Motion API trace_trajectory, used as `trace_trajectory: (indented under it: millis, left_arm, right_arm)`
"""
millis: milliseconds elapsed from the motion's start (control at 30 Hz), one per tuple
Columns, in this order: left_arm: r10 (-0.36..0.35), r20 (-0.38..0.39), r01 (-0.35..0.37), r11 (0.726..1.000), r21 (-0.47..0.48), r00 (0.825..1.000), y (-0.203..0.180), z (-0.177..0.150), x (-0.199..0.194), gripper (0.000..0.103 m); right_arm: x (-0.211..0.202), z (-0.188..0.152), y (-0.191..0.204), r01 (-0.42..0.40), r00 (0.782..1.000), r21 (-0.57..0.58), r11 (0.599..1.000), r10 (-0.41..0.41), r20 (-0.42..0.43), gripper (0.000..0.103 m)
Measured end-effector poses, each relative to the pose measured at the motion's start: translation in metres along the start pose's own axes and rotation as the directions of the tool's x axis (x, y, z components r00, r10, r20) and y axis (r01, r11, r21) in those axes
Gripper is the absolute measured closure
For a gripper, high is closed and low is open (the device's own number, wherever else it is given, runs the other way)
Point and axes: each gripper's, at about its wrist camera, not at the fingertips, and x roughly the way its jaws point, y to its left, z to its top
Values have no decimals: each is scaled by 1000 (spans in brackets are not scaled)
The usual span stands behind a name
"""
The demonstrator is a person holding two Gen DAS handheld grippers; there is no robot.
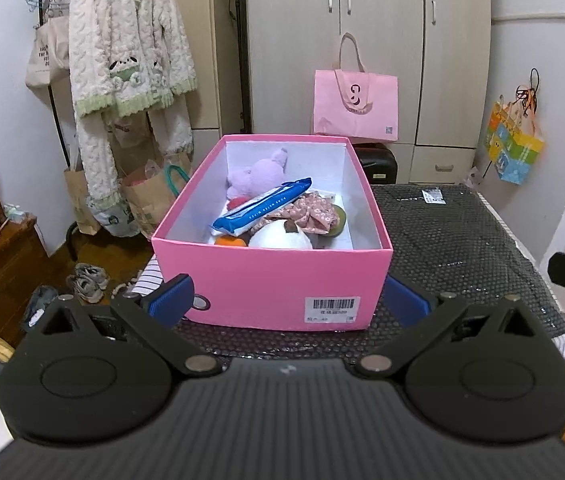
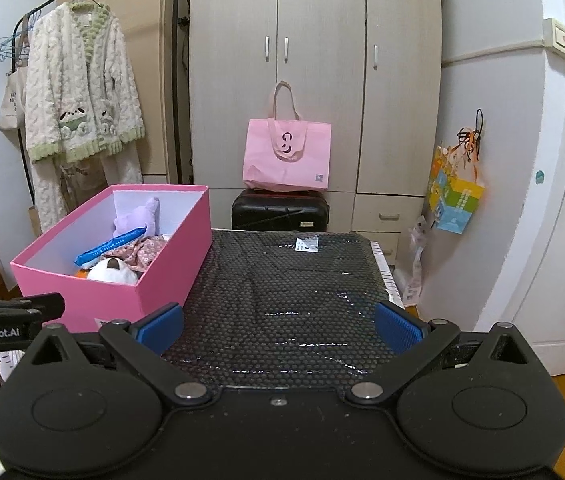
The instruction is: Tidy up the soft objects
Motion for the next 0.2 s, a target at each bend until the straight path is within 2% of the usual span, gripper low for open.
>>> trace_trajectory:
  millis: [200]
  left_arm:
    - [-2,-2,2,1000,0,1000,0,0,1,0]
  right_arm:
    - [2,0,-1,3,1000,5,1000,-3,-4,0]
